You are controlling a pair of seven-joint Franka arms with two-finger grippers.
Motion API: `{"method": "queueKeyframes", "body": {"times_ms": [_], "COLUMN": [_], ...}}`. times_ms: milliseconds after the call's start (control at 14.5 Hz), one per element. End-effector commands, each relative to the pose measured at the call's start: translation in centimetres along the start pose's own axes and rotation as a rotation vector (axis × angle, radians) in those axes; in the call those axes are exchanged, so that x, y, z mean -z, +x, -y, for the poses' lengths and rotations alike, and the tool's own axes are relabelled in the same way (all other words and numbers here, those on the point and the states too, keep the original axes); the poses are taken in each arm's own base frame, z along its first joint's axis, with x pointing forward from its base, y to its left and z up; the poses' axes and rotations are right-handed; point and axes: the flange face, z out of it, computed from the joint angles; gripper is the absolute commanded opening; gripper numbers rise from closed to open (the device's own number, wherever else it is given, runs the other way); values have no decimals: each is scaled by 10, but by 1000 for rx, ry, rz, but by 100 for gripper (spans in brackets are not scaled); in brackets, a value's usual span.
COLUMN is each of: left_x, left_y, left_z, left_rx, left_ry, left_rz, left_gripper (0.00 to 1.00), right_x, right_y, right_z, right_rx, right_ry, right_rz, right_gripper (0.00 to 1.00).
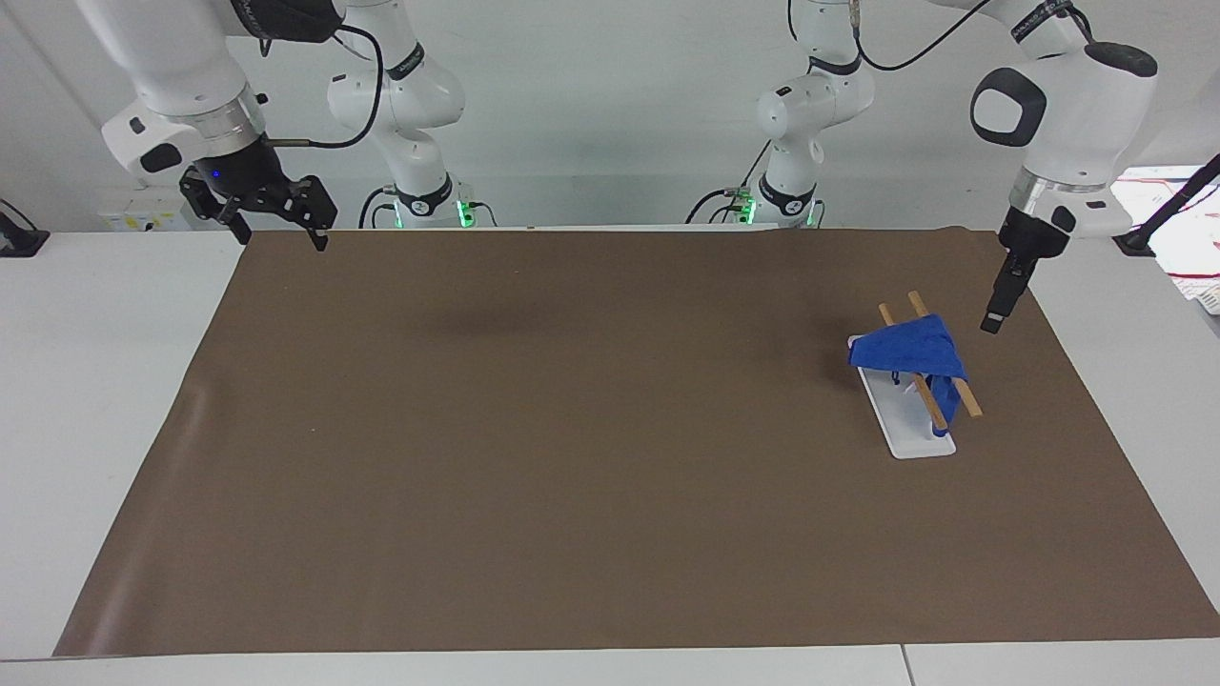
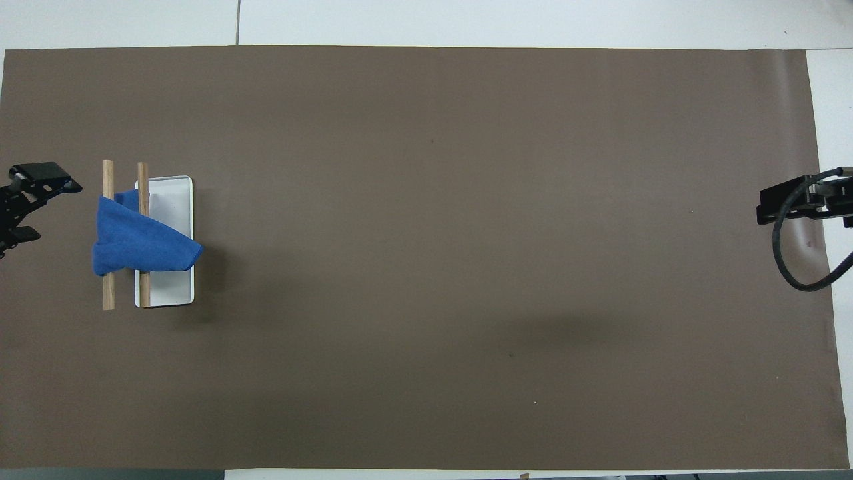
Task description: Right arm passes towel to left arm to hang
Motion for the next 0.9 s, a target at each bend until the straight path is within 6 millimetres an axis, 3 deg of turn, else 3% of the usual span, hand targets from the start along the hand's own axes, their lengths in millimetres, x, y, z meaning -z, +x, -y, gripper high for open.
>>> {"method": "queueKeyframes", "body": {"times_ms": [0,138,345,483,690,828], "left_x": [14,29,49,68,76,79], "left_y": [1,-4,-11,-18,-37,-38], "left_z": [-48,-79,-104,-114,-130,-122], "left_rx": [-183,-308,-434,-490,-600,-620], "left_ry": [-1,5,11,15,53,62], "left_rz": [55,117,168,192,278,300], "left_gripper": [100,100,100,100,100,100], "right_x": [4,3,3,3,3,2], "right_y": [2,2,2,2,2,2], "right_z": [-3,-4,-3,-4,-5,-5], "right_rx": [19,18,15,13,12,14], "right_ry": [-4,1,4,4,5,4], "right_rz": [1,3,3,2,3,5], "right_gripper": [100,100,100,100,100,100]}}
